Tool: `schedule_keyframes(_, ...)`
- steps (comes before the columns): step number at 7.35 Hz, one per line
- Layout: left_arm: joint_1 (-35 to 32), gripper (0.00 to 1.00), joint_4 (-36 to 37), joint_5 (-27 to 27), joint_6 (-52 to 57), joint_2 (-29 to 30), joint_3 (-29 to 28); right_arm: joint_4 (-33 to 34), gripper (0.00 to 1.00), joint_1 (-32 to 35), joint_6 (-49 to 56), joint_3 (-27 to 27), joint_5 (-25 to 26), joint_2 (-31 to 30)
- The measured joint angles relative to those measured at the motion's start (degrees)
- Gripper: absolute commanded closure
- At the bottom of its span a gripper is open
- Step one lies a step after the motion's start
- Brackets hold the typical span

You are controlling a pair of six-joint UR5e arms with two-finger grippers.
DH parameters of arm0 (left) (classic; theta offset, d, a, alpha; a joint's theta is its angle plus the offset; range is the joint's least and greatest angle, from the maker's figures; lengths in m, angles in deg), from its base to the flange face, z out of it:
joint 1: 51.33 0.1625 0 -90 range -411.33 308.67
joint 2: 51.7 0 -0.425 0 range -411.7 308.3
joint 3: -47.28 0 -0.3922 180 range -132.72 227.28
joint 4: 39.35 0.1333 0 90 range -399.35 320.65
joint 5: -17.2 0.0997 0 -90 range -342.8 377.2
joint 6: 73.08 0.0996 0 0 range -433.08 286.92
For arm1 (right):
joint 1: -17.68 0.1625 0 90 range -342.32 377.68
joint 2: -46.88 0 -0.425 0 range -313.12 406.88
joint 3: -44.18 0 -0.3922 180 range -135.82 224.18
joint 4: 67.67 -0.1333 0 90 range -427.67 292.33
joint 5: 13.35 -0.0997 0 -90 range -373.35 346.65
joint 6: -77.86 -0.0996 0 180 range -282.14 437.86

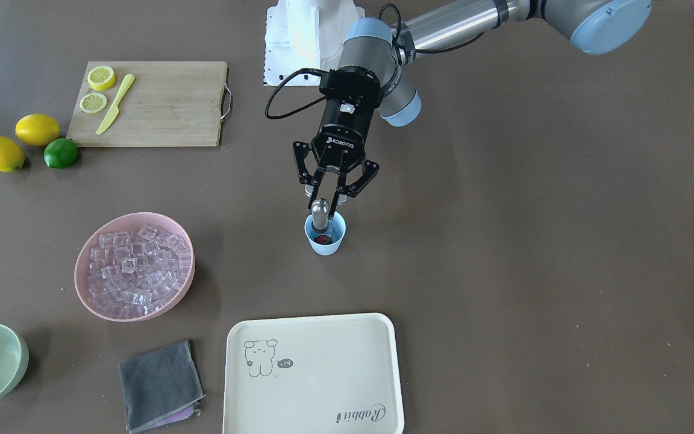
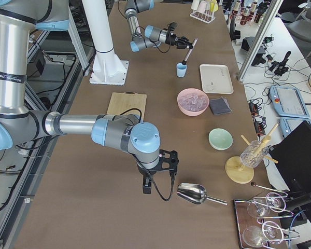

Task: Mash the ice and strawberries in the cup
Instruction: 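Press the muddler up and down into the cup contents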

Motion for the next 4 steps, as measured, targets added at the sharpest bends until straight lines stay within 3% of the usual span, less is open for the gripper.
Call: schedule_keyframes(4,1.2,0.71,-0.1,0.1,-4.9,-1.2,-2.9,0.0,0.0,-0.1,-0.1,-0.4,0.1,0.5)
